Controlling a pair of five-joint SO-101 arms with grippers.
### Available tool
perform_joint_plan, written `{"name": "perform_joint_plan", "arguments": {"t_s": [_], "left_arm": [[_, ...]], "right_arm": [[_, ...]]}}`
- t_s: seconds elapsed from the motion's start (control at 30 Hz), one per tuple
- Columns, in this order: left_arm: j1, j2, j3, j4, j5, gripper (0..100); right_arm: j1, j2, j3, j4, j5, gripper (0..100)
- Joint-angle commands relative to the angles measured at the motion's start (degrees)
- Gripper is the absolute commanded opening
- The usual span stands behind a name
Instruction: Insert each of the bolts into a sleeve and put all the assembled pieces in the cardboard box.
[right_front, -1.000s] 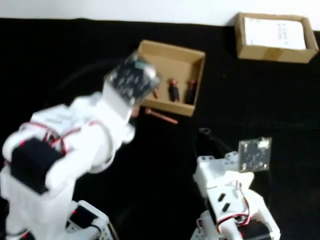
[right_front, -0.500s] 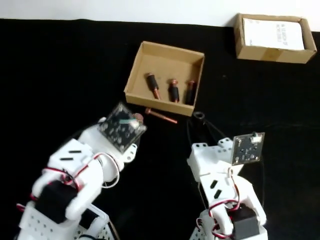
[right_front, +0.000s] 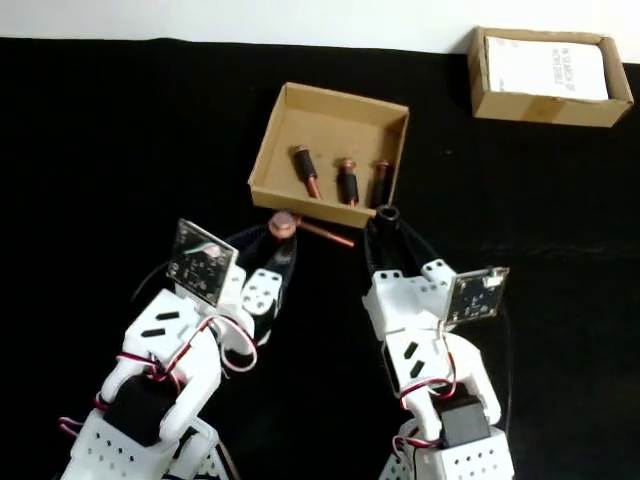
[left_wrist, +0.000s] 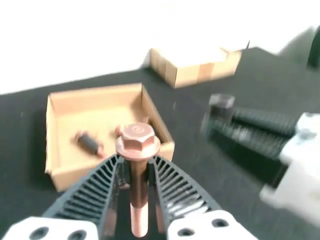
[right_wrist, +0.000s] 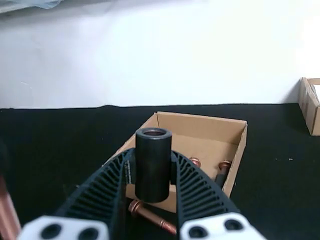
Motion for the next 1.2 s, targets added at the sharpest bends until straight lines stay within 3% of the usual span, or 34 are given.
{"name": "perform_joint_plan", "arguments": {"t_s": [0.0,0.47,0.6,0.77,1.17], "left_arm": [[-0.1,2.9,-2.4,-9.8,1.1,1],[7.9,35.6,-34.7,-10.9,1.1,1],[9.0,42.2,-36.9,-12.5,1.1,1],[8.9,48.2,-35.2,-23.1,1.1,1],[11.6,50.7,-35.9,-24.0,1.1,1]], "right_arm": [[0.0,-0.2,2.3,-4.9,0.4,0.8],[-0.2,-0.2,7.7,-5.5,0.3,0.8],[-0.2,-0.2,7.7,-5.5,0.3,0.8],[-0.1,-0.2,7.7,-5.5,0.2,0.8],[0.0,-0.2,7.7,-5.4,0.3,0.8]]}}
